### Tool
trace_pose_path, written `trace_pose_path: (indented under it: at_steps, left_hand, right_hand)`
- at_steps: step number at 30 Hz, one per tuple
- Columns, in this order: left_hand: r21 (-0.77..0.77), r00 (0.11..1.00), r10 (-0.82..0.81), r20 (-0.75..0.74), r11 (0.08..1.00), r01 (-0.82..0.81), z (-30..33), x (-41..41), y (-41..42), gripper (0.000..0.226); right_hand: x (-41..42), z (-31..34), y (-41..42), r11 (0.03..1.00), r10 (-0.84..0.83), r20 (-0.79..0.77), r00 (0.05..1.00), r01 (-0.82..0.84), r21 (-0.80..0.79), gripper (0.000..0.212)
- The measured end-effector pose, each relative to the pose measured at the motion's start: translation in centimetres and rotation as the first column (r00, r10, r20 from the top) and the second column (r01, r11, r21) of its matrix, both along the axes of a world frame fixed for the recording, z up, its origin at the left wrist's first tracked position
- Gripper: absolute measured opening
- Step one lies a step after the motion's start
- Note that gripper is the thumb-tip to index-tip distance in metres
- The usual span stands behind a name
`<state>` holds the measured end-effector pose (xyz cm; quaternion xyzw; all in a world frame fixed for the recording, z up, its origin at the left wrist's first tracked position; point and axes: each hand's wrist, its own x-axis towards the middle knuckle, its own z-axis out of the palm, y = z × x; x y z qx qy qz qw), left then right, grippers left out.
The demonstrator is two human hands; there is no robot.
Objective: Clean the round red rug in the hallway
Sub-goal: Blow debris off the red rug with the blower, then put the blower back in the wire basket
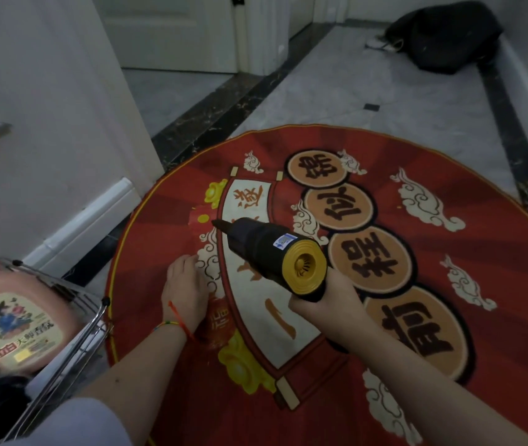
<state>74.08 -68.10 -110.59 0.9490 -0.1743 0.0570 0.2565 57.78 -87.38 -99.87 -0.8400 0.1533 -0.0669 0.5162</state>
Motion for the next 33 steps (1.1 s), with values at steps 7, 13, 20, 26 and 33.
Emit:
trace_pose_path:
  at_steps: [7,13,20,26,33]
  left_hand:
    - [-0.544,0.905,0.017,-0.425,0.794,-0.271,9.1,2.6,-7.0,0.032]
    - [-0.618,0.634,-0.249,-0.732,0.633,-0.465,17.2,3.1,-9.3,0.043]
    - [-0.487,0.507,-0.267,-0.819,0.791,-0.37,22.5,5.4,-8.4,0.047]
    - [-0.318,0.527,-0.113,-0.842,0.893,-0.317,27.1,6.9,-5.3,0.037]
    - [-0.269,0.583,0.024,-0.812,0.871,-0.41,29.0,6.6,2.2,0.035]
  right_hand:
    - [3.6,3.2,-0.2,0.996,-0.018,0.089,0.996,0.026,-0.09,0.034]
    - [6.3,5.1,-0.9,0.961,-0.04,0.029,0.999,0.047,-0.272,0.038]
    - [9.0,8.8,-0.4,0.862,0.054,0.016,0.998,-0.039,-0.505,0.033]
    - [12.0,11.0,2.9,0.758,0.169,0.06,0.984,-0.091,-0.645,0.033]
    - [13.8,11.8,8.9,0.741,0.385,0.088,0.919,-0.251,-0.623,0.038]
